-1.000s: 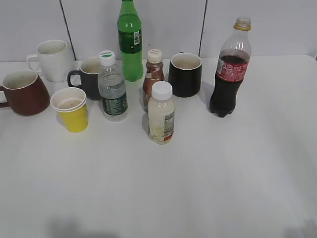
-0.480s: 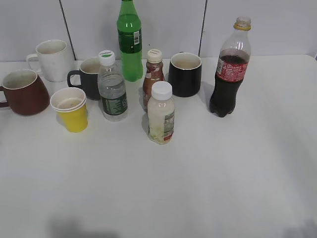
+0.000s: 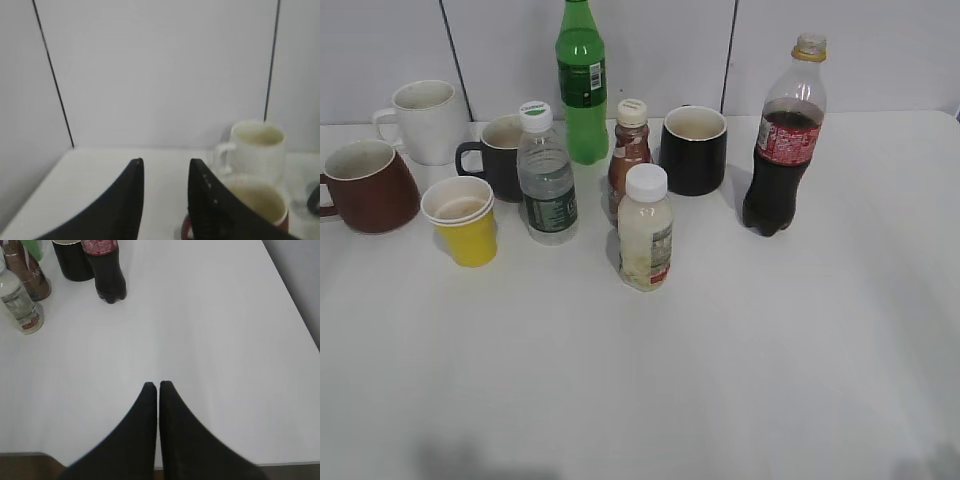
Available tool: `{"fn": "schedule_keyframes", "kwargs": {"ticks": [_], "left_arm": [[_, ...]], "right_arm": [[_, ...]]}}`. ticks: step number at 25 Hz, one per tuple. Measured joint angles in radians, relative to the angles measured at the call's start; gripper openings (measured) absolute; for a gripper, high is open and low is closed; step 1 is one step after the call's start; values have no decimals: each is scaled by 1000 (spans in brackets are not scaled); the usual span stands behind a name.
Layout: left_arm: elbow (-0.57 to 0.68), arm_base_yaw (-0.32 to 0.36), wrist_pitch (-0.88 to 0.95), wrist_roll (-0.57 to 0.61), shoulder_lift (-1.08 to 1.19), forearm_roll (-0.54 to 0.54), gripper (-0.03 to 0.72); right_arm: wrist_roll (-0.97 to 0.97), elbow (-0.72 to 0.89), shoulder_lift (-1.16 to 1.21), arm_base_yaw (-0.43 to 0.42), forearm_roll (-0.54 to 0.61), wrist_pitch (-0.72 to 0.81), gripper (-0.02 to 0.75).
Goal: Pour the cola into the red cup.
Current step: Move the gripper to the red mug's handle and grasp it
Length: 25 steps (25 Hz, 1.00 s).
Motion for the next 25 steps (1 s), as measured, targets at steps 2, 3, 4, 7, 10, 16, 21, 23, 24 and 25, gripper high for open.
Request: {"fn": "schedule_keyframes", "kwargs": {"ticks": [2,3,4,7,10,16,21,23,24,25], "left_arm": [[42,13,-106,0,104,-3,237],[48,14,-154,0,168,-2,237],[52,14,-208,8,234,0,238],[53,14,-362,38,411,11,241],[51,14,-467,45,588,18,257],[-62,14,-482,49,768,56,356],[-132,14,-497,49,804,96,393],[-148,14,-497,49,825,98,388],[-155,14,-496,49,835,98,386],[-162,14,-496,49,842,98,385]], "right_arm": [[0,0,0,0,0,0,0],[0,0,0,0,0,0,0],[0,0,0,0,0,0,0],[0,0,0,0,0,0,0],[0,0,0,0,0,0,0],[0,0,0,0,0,0,0],[0,0,0,0,0,0,0],[0,0,0,0,0,0,0],[0,0,0,0,0,0,0],[0,0,0,0,0,0,0]]}}
